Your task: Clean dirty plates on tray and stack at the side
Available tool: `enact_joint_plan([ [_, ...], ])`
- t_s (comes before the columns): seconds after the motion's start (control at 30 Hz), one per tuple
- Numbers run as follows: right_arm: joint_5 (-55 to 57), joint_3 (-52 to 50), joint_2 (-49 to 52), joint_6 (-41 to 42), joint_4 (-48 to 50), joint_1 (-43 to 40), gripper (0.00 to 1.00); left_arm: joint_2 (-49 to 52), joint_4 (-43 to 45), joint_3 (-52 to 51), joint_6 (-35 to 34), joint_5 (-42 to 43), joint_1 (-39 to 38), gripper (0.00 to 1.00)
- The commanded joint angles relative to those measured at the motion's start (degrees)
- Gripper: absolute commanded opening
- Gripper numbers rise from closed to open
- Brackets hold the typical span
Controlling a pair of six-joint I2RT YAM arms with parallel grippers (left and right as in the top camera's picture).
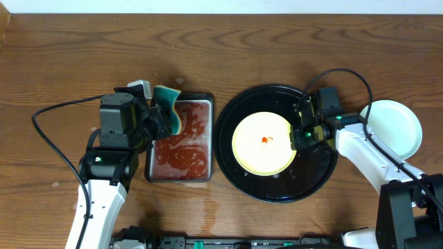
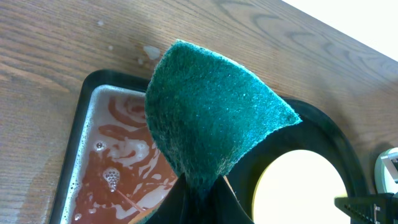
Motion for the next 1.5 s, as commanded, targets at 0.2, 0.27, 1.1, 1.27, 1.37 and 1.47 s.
enact_joint_plan([
  [0.2,0.17,-0.61,0.39,-0.59,0.22,0.61,0.01,-0.42,0.2,-0.17,1.18,0.92,0.35,0.07],
  [0.27,0.17,-0.61,0.39,-0.59,0.22,0.61,0.01,-0.42,0.2,-0.17,1.18,0.92,0.35,0.07],
  [1.1,0.17,-0.68,0.39,-0.59,0.22,0.61,0.01,12.35,0.02,-0.2,1.16,0.94,0.28,0.07],
  [1.27,0.17,-0.68,0.39,-0.59,0.22,0.61,0.01,20.44,-1.18,-0.22,1.16,0.92,0.28,0.07],
  [1.37,0.17,-0.68,0.39,-0.59,0.2,0.61,0.01,24.94,-1.84,-0.22,1.14,0.92,0.28,0.08],
  [1.47,0.17,-0.68,0.39,-0.59,0.17,0.61,0.01,27.58,-2.51,-0.2,0.0,0.94,0.28,0.07],
])
